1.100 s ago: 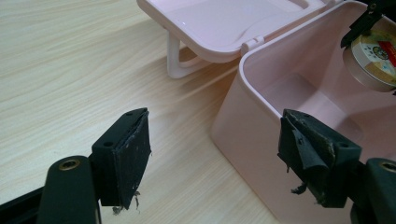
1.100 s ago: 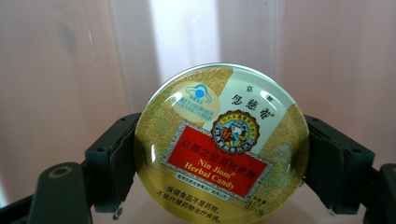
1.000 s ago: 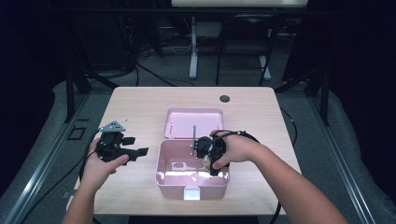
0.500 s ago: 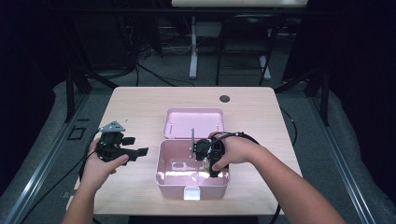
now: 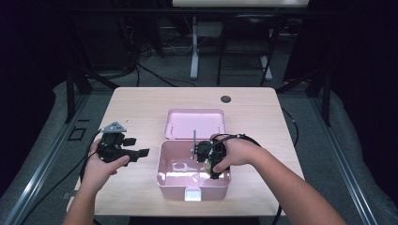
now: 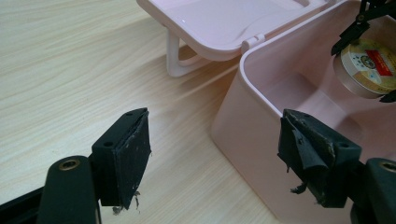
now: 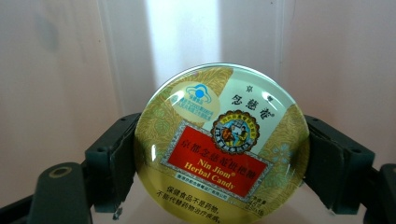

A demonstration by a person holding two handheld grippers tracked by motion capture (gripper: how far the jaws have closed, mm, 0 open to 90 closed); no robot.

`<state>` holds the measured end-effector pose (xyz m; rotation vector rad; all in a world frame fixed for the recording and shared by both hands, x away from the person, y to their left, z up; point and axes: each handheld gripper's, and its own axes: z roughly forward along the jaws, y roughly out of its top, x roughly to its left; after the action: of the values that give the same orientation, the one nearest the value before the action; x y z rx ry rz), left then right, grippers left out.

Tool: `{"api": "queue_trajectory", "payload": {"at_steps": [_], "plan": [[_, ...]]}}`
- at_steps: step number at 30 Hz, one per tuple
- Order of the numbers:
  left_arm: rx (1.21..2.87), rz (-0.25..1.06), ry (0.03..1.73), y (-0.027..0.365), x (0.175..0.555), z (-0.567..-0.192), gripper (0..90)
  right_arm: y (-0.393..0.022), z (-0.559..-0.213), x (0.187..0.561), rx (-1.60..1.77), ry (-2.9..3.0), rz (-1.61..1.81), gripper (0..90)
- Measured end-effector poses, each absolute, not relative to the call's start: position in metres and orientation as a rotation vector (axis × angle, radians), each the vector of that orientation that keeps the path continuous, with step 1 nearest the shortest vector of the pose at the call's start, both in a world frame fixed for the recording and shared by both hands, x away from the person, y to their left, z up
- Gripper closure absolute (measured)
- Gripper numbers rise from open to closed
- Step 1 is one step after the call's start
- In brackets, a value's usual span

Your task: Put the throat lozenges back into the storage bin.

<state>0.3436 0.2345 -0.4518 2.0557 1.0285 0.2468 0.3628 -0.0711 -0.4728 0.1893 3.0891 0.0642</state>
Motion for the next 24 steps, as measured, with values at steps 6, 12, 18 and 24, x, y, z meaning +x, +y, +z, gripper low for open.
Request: {"api": "queue_trajectory", "payload": {"at_steps": [6,12,18,24], "plan": [[2.053,0.245,1.032,0.2351,0.3437,-0.4520,25.0,-0.0704,-0.4761,0.3641,0.190,3.082,0.070,19.8],[2.057,0.246,1.032,0.2356,0.3441,-0.4522,25.0,-0.0704,-0.4802,0.3647,0.187,3.078,0.049,19.8],[2.054,0.244,1.029,0.2367,0.3437,-0.4511,25.0,-0.0695,-0.4821,0.3642,0.180,3.078,0.045,19.8],[2.056,0.244,1.031,0.2370,0.3434,-0.4519,25.0,-0.0677,-0.4822,0.3635,0.173,3.077,0.035,19.8]]}}
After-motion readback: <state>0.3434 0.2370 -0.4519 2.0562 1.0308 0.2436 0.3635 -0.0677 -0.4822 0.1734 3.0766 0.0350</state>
